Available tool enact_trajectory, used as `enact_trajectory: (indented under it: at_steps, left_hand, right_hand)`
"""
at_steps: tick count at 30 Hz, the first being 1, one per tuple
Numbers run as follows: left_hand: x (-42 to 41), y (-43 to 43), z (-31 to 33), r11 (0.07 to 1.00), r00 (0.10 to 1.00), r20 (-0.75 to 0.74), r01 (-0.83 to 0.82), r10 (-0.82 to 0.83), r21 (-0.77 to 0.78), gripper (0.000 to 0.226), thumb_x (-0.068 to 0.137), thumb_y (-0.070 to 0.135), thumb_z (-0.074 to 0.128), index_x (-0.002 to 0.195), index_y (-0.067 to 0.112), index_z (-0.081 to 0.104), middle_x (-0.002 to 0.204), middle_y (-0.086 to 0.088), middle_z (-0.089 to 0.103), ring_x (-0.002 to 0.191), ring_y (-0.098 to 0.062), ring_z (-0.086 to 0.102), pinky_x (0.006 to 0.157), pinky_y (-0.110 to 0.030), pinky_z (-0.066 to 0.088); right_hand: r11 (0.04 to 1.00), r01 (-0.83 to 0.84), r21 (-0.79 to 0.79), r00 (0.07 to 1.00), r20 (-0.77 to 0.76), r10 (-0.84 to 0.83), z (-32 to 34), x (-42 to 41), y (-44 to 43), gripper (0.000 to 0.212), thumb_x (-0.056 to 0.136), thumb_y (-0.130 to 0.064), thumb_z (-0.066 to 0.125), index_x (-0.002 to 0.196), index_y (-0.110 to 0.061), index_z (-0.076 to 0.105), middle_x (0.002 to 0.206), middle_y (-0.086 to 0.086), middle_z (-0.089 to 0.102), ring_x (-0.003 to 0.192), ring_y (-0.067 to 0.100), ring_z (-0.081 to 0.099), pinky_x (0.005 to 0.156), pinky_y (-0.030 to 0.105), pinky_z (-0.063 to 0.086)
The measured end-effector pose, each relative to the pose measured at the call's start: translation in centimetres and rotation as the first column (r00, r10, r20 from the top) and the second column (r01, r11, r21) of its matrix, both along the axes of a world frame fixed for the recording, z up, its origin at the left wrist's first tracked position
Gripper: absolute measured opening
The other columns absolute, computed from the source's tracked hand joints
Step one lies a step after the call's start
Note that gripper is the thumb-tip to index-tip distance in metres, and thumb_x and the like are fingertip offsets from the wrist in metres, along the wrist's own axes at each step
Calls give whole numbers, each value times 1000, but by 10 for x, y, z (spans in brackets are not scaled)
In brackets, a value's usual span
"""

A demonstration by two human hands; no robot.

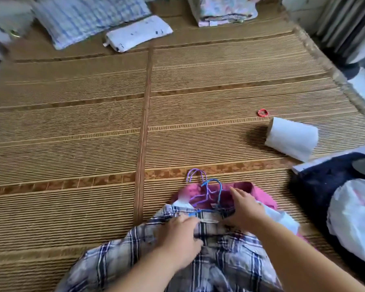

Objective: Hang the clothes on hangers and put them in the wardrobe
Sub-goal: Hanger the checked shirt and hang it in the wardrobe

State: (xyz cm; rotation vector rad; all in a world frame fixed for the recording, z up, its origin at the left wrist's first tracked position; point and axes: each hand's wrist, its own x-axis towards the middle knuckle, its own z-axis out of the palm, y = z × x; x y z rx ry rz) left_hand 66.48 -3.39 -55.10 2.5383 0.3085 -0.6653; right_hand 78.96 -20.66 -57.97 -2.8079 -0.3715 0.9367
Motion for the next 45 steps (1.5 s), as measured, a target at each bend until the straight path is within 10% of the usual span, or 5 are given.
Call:
enact_trajectory:
  at_steps: [7,12,24,34,45]
  left_hand:
    - [4,-25,-5,992,997,33,-68,65,107,54,72,45,55,124,31,52,133,7,53,124,-18,46,103,-33,38]
    - [11,-36,14,982,982,92,-174,167,72,54,78,48,51,129,33,47,129,7,54,121,-18,48,101,-35,39]
    - [31,-67,167,877,864,164,-481,476,-9,77,81,59,54,144,23,25,125,5,54,112,-20,50,90,-40,47]
    - [-59,-42,338,602,437,499,-763,748,-235,23,94,28,51,114,29,63,103,5,69,97,-14,62,76,-26,45]
    - [-186,49,511,443,-102,677,-684,729,-580,31,92,12,49,81,40,56,82,16,69,69,2,67,72,-20,53]
  right_hand:
    - [966,-149,-213,979,107,174,-14,17,13,55,74,-43,67,120,-25,45,115,-2,62,114,21,54,93,41,33]
    - [984,-170,59,985,-2,171,4,21,-1,15,83,-39,58,91,-27,59,86,0,68,88,25,66,67,28,45]
    - [885,-96,456,930,-276,243,188,-19,-8,13,59,-34,63,65,-22,64,56,-5,66,51,4,52,48,20,41]
    - [697,-311,646,886,-70,459,367,-95,30,22,60,-54,71,56,-35,59,52,-18,54,49,-7,41,51,7,33]
    - [431,-669,606,696,305,651,529,-197,149,36,91,-46,51,69,-17,54,61,-7,48,50,-2,38,50,15,32]
